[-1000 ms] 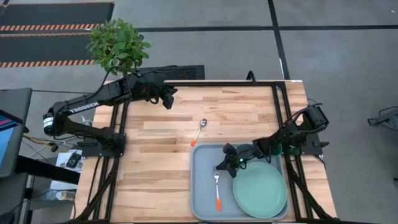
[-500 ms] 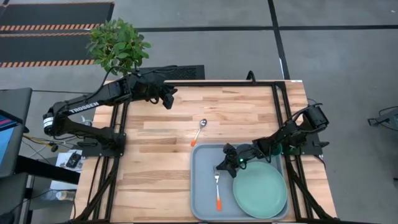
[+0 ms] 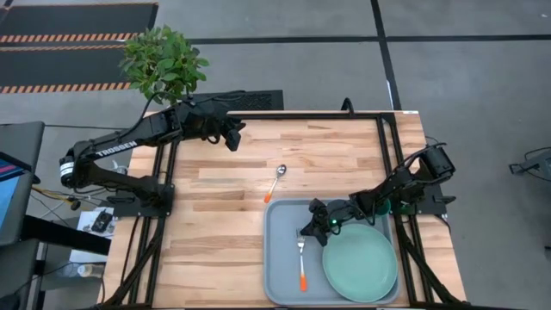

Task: Pick and place plate/cup/fork/spoon on tray
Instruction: Put the orange fork on the left of the light blue plate on the blue serving tray

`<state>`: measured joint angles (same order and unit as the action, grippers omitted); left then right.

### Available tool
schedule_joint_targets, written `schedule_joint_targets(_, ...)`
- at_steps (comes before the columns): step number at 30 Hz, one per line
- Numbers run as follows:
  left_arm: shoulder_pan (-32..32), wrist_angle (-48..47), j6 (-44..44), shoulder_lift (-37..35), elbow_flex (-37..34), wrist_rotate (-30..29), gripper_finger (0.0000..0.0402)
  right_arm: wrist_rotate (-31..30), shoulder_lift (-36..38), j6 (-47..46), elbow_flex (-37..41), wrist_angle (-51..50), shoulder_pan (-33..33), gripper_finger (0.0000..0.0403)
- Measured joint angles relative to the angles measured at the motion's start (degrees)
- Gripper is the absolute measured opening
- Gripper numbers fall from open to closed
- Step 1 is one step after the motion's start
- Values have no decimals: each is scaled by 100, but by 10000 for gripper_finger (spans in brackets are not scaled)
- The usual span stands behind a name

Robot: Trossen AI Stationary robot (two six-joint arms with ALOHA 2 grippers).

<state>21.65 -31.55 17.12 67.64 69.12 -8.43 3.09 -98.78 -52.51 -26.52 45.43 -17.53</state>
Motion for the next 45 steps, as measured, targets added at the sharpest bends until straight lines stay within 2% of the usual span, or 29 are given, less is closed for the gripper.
schedule_joint_targets(29,0,-2,-2,0,0,2,93,-13,4,-39,0,-160,1,59)
schedule_joint_targets(32,0,-2,-2,0,0,4,93,-13,4,-39,0,-164,0,73)
schedule_joint_targets(40,0,0,-2,0,0,4,93,-13,4,-110,0,-162,5,148)
schedule_joint_targets(45,0,-2,-2,0,0,5,93,-66,4,-108,0,-168,5,170)
